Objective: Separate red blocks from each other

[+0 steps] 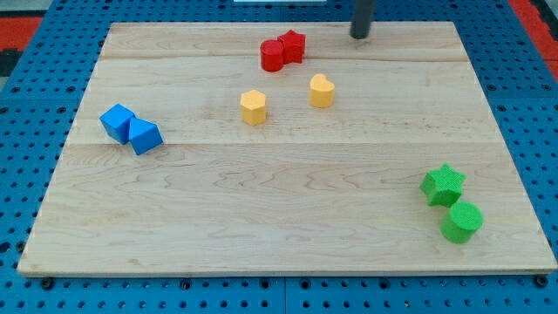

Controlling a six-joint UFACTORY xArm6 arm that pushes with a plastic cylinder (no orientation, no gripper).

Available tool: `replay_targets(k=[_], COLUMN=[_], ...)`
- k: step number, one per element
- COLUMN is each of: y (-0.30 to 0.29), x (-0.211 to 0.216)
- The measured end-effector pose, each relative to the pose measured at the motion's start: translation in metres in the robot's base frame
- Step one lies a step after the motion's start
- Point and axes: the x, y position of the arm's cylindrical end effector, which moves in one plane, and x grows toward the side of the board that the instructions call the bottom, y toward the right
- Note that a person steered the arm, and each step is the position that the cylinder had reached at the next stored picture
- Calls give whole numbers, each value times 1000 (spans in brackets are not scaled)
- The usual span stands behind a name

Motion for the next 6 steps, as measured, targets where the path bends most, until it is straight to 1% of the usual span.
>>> replay_targets(k=[1,2,3,4,5,6], y=[-41,-67,-68,-71,-109,-110], x=[18,54,57,6,13,67])
